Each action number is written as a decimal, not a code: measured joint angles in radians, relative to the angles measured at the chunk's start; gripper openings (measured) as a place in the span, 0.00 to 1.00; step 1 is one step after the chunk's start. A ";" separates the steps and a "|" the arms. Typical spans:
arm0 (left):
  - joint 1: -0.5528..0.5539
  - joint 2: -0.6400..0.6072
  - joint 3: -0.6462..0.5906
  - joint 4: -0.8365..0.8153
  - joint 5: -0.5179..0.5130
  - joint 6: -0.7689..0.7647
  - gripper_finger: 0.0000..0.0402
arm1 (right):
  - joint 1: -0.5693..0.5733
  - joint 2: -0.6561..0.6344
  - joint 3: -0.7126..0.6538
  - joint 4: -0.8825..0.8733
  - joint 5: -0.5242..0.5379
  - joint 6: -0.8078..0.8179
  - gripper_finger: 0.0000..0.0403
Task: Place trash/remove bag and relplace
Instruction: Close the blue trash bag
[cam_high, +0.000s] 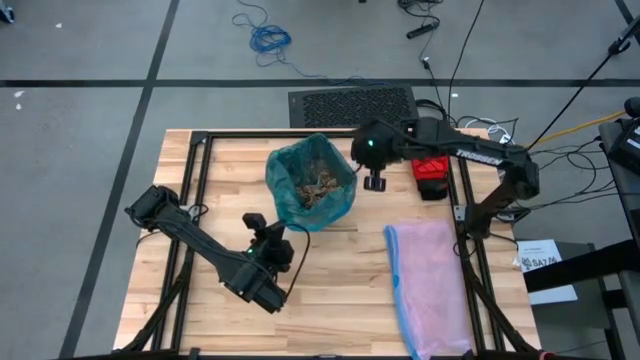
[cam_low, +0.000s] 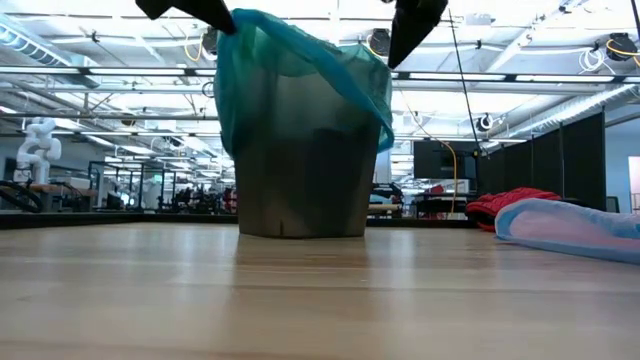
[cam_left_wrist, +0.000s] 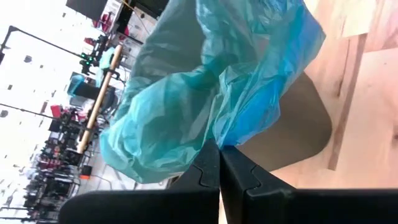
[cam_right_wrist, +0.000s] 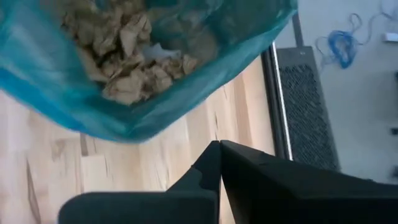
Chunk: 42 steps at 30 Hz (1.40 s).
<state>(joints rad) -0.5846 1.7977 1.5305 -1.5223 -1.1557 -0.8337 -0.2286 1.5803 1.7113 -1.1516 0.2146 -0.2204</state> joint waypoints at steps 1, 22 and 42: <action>0.000 0.000 0.008 -0.012 -0.001 -0.002 0.00 | -0.021 0.000 -0.010 0.005 -0.019 -0.007 0.00; -0.026 -0.092 0.027 -0.050 -0.032 -0.021 0.00 | 0.080 0.001 -0.273 0.353 -0.405 0.032 0.00; -0.050 -0.201 0.181 -0.049 -0.049 0.353 0.00 | 0.298 0.001 -0.273 0.348 -0.364 0.078 0.00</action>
<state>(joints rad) -0.6349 1.5967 1.7117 -1.5710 -1.2047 -0.4809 0.0696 1.5810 1.4387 -0.8037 -0.1489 -0.1421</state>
